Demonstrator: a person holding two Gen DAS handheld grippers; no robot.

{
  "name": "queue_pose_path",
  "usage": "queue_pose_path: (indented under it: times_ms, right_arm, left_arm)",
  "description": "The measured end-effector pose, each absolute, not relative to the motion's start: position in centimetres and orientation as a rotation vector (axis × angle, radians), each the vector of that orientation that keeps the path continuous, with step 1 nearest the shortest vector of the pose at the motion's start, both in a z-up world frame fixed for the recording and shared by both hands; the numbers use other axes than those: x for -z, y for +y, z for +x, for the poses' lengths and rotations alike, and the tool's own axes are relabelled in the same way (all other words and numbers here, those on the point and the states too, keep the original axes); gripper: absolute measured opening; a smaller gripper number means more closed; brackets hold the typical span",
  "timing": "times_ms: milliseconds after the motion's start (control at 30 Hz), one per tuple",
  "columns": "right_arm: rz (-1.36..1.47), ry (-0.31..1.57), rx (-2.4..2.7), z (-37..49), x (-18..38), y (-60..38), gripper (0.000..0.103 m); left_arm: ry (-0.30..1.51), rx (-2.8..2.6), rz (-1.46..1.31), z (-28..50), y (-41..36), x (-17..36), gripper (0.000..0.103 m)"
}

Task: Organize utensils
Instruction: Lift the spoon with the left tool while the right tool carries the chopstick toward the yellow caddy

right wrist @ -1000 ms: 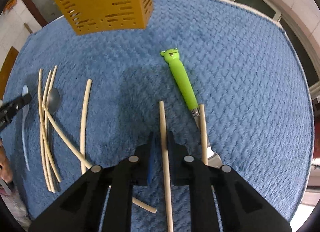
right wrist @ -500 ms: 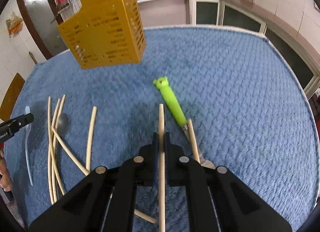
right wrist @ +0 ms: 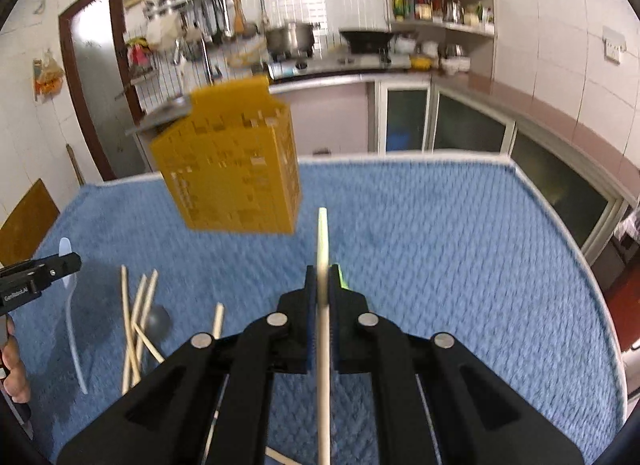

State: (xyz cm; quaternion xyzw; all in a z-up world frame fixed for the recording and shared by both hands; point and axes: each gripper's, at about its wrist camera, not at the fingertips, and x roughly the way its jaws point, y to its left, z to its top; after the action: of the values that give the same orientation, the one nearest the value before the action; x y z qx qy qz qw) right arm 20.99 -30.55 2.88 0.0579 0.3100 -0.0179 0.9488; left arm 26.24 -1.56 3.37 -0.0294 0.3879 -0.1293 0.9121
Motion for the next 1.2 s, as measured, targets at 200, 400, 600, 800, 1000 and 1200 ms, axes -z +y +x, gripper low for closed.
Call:
queue_pose_path:
  times_ms: [200,400,600,800,1000,1200]
  right_arm:
    - [0.115,0.554,0.004,21.1,-5.5,-30.1,0.006]
    - [0.154,0.454,-0.033,22.3,-7.1,-30.4,0.006]
    - [0.198,0.371,-0.065,23.9,-7.2,-30.6,0.006]
    - [0.196,0.348,-0.076,25.2,-6.1,-30.3,0.006]
    - [0.199,0.343,-0.085,25.5,-5.8,-30.0,0.006]
    - [0.211,0.343,-0.084,25.3,-5.3,-30.1,0.006]
  left_arm:
    - [0.739,0.291,-0.062,27.0,-2.4,-5.6,0.029]
    - [0.703,0.312,-0.062,28.2,-3.1,-7.2,0.027]
    - [0.694,0.334,-0.061,29.6,-3.5,-8.0,0.010]
    - [0.710,0.336,-0.062,31.1,-3.6,-7.4,0.008]
    - [0.706,0.345,-0.066,31.3,-3.5,-7.6,0.008]
    - [0.675,0.346,-0.043,30.6,-3.8,-8.3,0.006]
